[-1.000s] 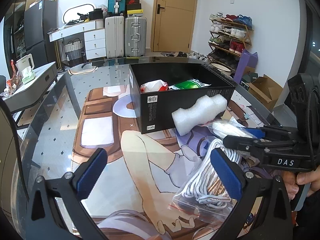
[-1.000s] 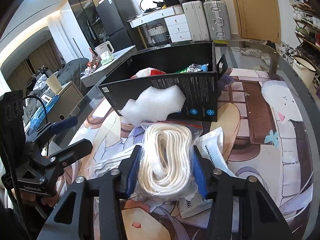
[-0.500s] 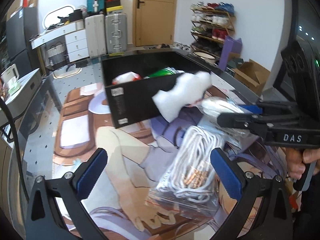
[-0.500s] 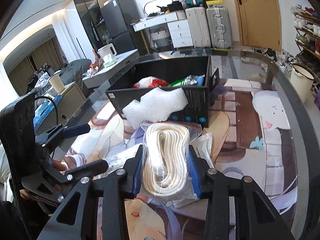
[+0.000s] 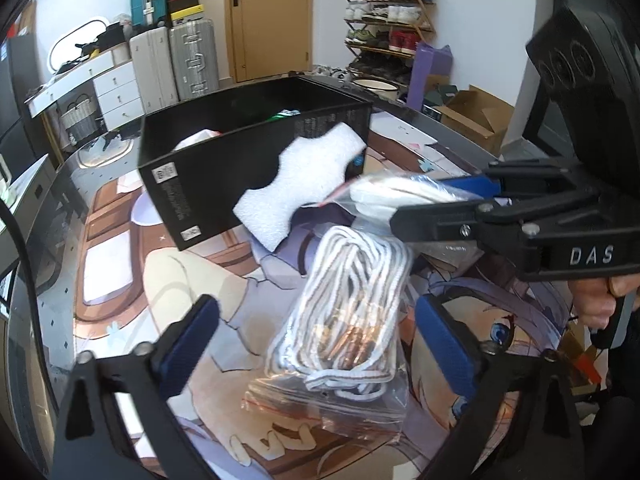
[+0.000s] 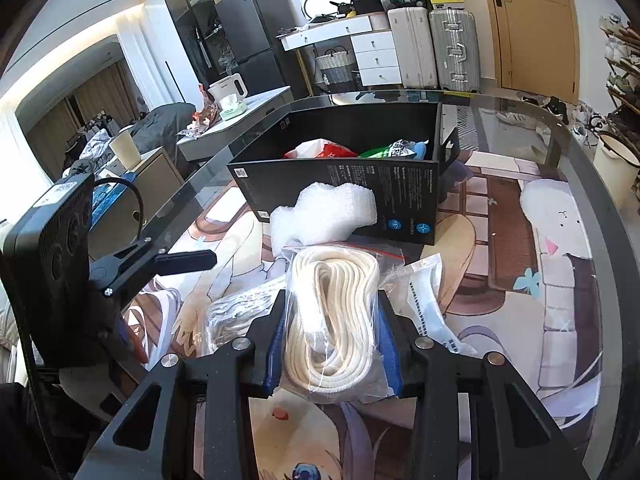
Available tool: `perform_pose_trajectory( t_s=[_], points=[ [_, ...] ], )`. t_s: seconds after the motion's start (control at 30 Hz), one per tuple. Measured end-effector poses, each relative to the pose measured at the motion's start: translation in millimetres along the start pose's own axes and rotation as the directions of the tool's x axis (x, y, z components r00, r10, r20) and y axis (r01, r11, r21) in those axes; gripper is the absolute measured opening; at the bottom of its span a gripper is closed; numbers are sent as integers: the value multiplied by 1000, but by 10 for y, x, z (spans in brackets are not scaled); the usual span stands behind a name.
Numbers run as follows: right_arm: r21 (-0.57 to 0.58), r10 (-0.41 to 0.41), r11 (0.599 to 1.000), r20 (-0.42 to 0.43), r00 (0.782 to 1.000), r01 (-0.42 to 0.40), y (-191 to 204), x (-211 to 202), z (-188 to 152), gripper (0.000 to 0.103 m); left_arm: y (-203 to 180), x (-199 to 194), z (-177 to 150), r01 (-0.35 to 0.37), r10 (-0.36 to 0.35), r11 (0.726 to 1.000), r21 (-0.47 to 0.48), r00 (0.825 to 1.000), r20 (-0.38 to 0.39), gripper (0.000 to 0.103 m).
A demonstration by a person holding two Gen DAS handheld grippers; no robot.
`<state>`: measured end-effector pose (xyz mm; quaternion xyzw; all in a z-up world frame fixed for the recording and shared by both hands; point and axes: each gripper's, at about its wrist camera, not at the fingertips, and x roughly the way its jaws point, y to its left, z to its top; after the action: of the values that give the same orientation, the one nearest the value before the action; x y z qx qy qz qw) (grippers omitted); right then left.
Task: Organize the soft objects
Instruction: 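Grasp the zip bag of white rope with the left gripper while the right gripper lifts its bag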
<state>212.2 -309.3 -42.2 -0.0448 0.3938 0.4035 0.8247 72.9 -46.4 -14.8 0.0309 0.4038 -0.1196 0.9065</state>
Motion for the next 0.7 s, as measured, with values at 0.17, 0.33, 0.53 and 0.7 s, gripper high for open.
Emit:
perform_pose_trajectory(
  t_s=[0.17, 0.33, 0.53, 0.7],
  points=[
    [4, -4, 1000, 11, 1000, 4, -20, -56, 5, 40, -46, 51, -12, 29, -28, 999, 29, 999, -26, 61],
    [-4, 4, 1000, 8, 1000, -4, -13, -75, 1, 40, -40, 11, 3, 55, -55, 998, 25, 998, -9, 44],
    [-16, -7, 1000, 7, 1000, 7, -2, -110, -5, 40, 47, -66, -22, 63, -63, 998, -20, 998, 22, 40],
    [-14, -18, 1000, 7, 1000, 18, -29, -178, -59, 40, 102, -159, -51, 65, -63, 997, -39, 997, 46, 40]
  ],
)
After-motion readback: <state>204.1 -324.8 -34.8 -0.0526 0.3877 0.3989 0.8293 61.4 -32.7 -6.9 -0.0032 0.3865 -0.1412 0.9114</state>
